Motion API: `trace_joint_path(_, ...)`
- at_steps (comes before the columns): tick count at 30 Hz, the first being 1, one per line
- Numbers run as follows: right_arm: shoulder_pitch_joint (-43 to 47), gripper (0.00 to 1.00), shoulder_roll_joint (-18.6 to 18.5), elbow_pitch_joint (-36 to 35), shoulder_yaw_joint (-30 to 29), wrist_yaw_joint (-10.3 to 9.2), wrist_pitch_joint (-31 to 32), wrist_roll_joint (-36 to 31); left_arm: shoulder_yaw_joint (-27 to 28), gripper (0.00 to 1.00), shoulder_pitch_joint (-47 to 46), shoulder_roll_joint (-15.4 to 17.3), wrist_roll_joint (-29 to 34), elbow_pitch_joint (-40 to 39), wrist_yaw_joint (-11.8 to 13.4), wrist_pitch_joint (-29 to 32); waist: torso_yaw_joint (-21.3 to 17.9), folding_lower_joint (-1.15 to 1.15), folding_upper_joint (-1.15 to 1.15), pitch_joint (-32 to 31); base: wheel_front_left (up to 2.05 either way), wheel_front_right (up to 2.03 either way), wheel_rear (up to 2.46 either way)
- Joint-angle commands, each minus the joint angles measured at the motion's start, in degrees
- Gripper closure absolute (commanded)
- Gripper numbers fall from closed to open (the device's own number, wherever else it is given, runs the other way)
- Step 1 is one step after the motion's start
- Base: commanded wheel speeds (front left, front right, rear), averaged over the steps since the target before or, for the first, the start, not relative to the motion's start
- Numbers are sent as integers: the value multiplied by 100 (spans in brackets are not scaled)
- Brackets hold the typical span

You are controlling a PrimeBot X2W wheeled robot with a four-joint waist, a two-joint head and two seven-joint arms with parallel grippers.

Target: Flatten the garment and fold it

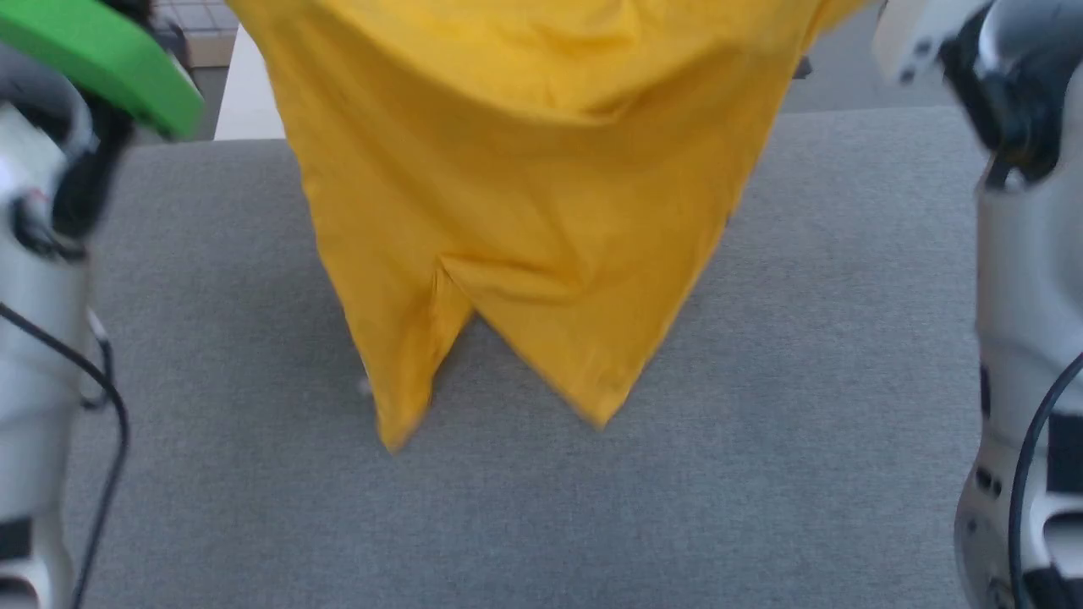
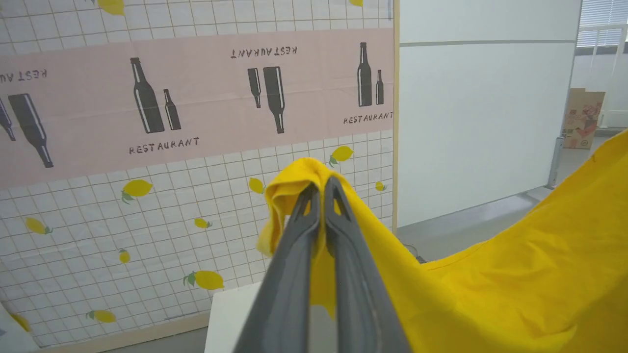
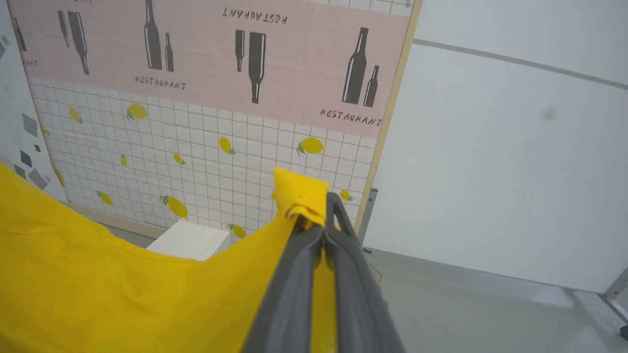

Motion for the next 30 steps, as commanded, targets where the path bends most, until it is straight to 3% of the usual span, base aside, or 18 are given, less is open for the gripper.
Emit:
trace_joint_path(1,-312,100,-15,133,-34,-8,-143,-130,49,100,-362,81,76,129,17,-33,-109,0,0,-68,0,0,0)
trace_joint_path(7,-1409,100,12,960,-299,-8,-627,-635,127,100,-1530,104,323,846,163,-180,-229,0,0,-6,0,0,0)
trace_joint_path(15,-2177,100,34,1751,-547,-8,-775,-995,23,100,-2339,25,349,1484,134,-144,-337,0,0,324,0,0,0)
trace_joint_path(23,-2687,100,36,1993,-573,-8,-893,-1185,95,100,-2797,45,223,1761,79,-415,-449,0,0,1033,0,0,0)
trace_joint_path(30,-3119,100,36,1861,-491,-8,-1292,-1604,299,100,-3458,-88,204,1926,144,-1168,-461,0,0,1716,0,0,0)
